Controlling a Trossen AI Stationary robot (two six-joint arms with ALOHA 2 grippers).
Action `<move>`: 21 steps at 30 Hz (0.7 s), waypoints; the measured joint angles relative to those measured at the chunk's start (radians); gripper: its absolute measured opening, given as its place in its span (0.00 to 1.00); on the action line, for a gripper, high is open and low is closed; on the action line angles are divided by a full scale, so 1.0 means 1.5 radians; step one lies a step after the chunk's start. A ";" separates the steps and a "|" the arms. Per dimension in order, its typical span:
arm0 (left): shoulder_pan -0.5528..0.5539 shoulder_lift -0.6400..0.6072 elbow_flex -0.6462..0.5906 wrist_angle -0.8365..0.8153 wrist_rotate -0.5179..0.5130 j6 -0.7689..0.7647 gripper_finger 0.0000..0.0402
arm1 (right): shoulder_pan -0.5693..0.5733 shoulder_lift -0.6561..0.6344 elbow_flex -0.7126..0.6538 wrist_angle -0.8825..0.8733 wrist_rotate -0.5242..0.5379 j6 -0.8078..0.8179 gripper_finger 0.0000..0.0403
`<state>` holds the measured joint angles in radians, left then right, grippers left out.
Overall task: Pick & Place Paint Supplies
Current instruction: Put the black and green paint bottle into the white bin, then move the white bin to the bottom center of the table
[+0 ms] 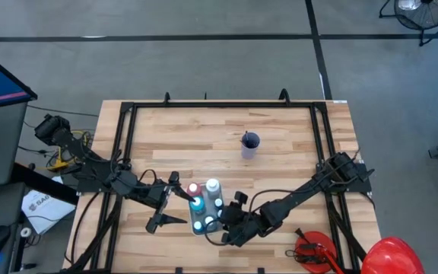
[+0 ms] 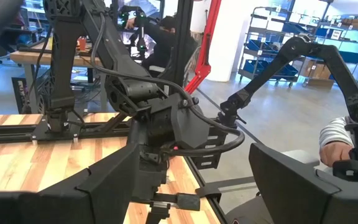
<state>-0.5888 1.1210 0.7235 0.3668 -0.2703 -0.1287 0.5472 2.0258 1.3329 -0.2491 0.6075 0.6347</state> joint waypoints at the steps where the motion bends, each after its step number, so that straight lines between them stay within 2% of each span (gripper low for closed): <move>1: 0.000 0.000 0.000 0.000 0.000 0.000 0.74 | 0.000 0.000 0.000 -0.001 -0.001 0.002 0.36; 14: 0.000 0.000 0.000 0.000 0.001 0.000 0.74 | -0.002 0.000 -0.002 -0.007 -0.008 0.026 0.61; 21: 0.000 0.000 0.000 0.000 0.003 0.000 0.74 | 0.001 -0.008 -0.003 -0.009 -0.009 0.024 0.65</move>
<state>-0.5888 1.1210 0.7235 0.3666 -0.2659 -0.1287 0.5485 2.0144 1.3285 -0.2628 0.5934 0.6708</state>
